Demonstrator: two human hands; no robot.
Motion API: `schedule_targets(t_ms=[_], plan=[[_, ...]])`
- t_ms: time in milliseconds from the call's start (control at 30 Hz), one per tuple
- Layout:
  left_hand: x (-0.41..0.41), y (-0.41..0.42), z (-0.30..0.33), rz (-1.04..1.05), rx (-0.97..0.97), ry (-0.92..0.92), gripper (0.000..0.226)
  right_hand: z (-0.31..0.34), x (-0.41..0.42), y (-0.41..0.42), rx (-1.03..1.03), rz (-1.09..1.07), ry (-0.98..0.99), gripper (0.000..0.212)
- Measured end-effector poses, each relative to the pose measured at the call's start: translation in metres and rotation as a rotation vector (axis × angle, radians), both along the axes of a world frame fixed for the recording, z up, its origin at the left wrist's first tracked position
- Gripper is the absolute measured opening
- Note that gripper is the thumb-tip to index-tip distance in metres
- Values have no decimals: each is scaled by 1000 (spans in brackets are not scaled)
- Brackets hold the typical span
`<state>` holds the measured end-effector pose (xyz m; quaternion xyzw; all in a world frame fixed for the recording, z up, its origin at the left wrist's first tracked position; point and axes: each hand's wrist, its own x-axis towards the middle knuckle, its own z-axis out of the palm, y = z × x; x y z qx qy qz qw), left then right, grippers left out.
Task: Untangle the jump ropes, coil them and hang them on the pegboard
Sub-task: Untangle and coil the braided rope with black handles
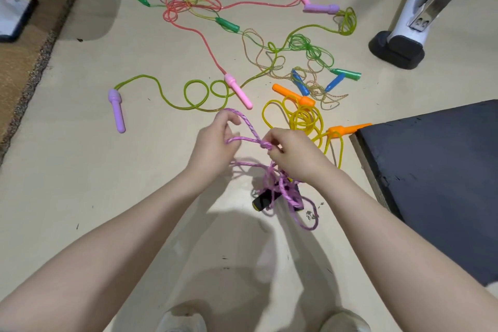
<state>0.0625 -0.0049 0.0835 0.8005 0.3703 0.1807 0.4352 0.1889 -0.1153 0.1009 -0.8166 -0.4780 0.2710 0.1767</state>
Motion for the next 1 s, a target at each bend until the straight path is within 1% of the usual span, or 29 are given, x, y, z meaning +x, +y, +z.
schedule_targets(t_ms=[33, 67, 100, 133, 167, 200, 233, 267, 300, 333, 367, 400, 433, 467, 500, 533, 567, 600, 633, 667, 700, 767, 800, 833, 867, 900, 933, 967, 1000], plan=[[-1, 6, -1, 77, 21, -5, 9, 0, 4, -2, -48, -14, -43, 17], [-3, 12, -1, 169, -4, -22, 4, 0, 10, -6, -92, -42, -61, 12], [-4, 17, -3, 260, -80, -48, 8, -2, 16, -10, -134, -82, -51, 8], [-4, 22, -5, 341, -220, -98, 13, -4, 20, -14, -164, -130, -8, 12], [-6, 27, -7, 412, -408, -180, 18, -5, 24, -18, -174, -195, 74, 18], [-8, 32, -7, 473, -614, -276, 21, -6, 25, -22, -159, -296, 211, 24], [-11, 37, -8, 522, -796, -367, 23, -6, 25, -25, -125, -429, 416, 28], [-15, 40, -12, 547, -893, -403, 24, -5, 24, -28, -81, -575, 657, 29], [-22, 44, -17, 553, -869, -351, 23, -3, 24, -31, -40, -697, 883, 29], [-29, 48, -22, 531, -706, -200, 19, -2, 25, -34, -5, -784, 1088, 27], [-39, 53, -31, 474, -439, 35, 15, -1, 26, -36, 20, -831, 1253, 25], [-49, 56, -37, 400, -175, 293, 9, 0, 27, -36, 37, -833, 1358, 21], [-57, 56, -41, 313, -4, 527, 14, 1, 28, -36, 52, -807, 1385, 17], [-61, 54, -44, 209, 59, 714, 31, 2, 28, -35, 63, -770, 1344, 12], [-63, 49, -44, 96, 74, 834, 51, 3, 27, -33, 77, -730, 1278, 8], [-61, 44, -42, -22, 77, 862, 71, 4, 25, -31, 90, -695, 1228, 7], [-56, 38, -38, -157, 77, 790, 87, 6, 21, -29, 100, -664, 1211, 7], [-49, 31, -32, -293, 60, 629, 96, 7, 18, -26, 105, -627, 1223, 9], [-40, 22, -23, -399, 17, 439, 96, 8, 15, -23, 103, -574, 1242, 8], [-28, 10, -12, -475, -54, 280, 90, 9, 12, -19, 95, -507, 1258, 6], [-18, -1, -4, -519, -112, 181, 82, 11, 9, -17, 86, -440, 1281, 7], [-2, -16, 6, -520, -121, 93, 57, 15, 8, -14, 103, -334, 1327, 17], [1, -18, 8, -492, -103, 81, 39, 19, 9, -13, 118, -323, 1311, 14], [0, -16, 8, -460, -106, 94, 21, 22, 12, -14, 113, -329, 1228, 7], [-2, -12, 7, -427, -134, 109, 8, 23, 15, -16, 76, -328, 1054, 10], [-5, -6, 6, -397, -163, 124, 9, 22, 18, -19, 6, -299, 798, 13], [-8, -2, 3, -376, -177, 147, 14, 18, 21, -21, -68, -234, 528, 11], [-10, 0, 2, -356, -172, 163, 16, 14, 23, -23, -136, -167, 311, 9], [-11, 0, 1, -341, -164, 160, 17, 10, 23, -23, -183, -120, 199, 10]])
